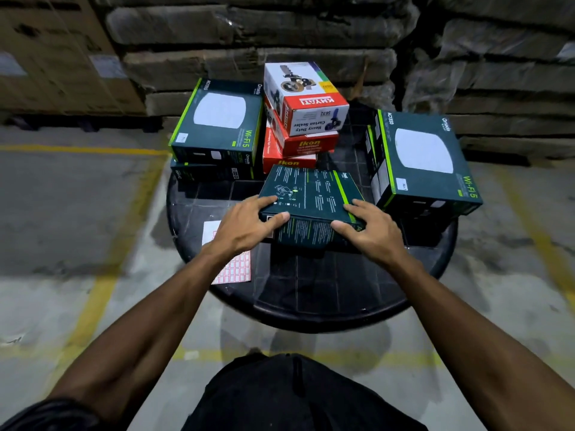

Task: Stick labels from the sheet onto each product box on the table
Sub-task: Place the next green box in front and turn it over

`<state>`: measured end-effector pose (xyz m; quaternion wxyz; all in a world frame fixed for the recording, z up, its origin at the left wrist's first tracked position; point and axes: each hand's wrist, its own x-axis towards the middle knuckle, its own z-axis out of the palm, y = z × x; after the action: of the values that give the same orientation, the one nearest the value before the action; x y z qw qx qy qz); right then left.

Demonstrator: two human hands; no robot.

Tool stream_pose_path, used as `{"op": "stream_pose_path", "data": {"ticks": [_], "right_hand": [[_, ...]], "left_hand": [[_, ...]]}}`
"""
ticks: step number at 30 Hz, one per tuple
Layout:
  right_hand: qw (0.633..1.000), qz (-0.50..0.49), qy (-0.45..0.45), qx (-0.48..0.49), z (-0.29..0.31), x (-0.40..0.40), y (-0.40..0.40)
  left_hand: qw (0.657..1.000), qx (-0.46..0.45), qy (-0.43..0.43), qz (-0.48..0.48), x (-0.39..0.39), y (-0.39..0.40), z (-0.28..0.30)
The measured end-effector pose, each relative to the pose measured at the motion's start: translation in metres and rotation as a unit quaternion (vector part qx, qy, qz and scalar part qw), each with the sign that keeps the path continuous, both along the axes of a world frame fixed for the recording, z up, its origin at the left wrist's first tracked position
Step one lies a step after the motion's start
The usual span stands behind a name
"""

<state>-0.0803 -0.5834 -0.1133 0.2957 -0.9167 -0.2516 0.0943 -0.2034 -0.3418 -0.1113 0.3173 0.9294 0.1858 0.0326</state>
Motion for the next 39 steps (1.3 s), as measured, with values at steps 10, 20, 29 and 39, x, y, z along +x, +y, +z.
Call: {"op": "stream_pose_path", "data": {"ticks": [10,20,29,39], "right_hand": [[0.999,0.021,0.020,-0.038,-0.012,-0.004,-0.007],[0.993,0.060,0.028,-0.095,-0.086,-0.035,-0.026],[0.982,0.065,0.047,-0.173,-0.114,-0.051,-0.027],[0.965,0.105,-0.009,-0.240,-0.111,-0.053,-0.024]], "left_hand": [[0.999,-0.039,0.007,0.001,-0.008,-0.015,-0.021],[0.994,-0.064,0.089,-0.002,-0.043,-0.044,-0.090],[0.990,-0.065,0.125,0.012,-0.052,-0.054,-0.122],[0.989,-0.025,0.142,0.027,-0.055,-0.057,-0.123]]}}
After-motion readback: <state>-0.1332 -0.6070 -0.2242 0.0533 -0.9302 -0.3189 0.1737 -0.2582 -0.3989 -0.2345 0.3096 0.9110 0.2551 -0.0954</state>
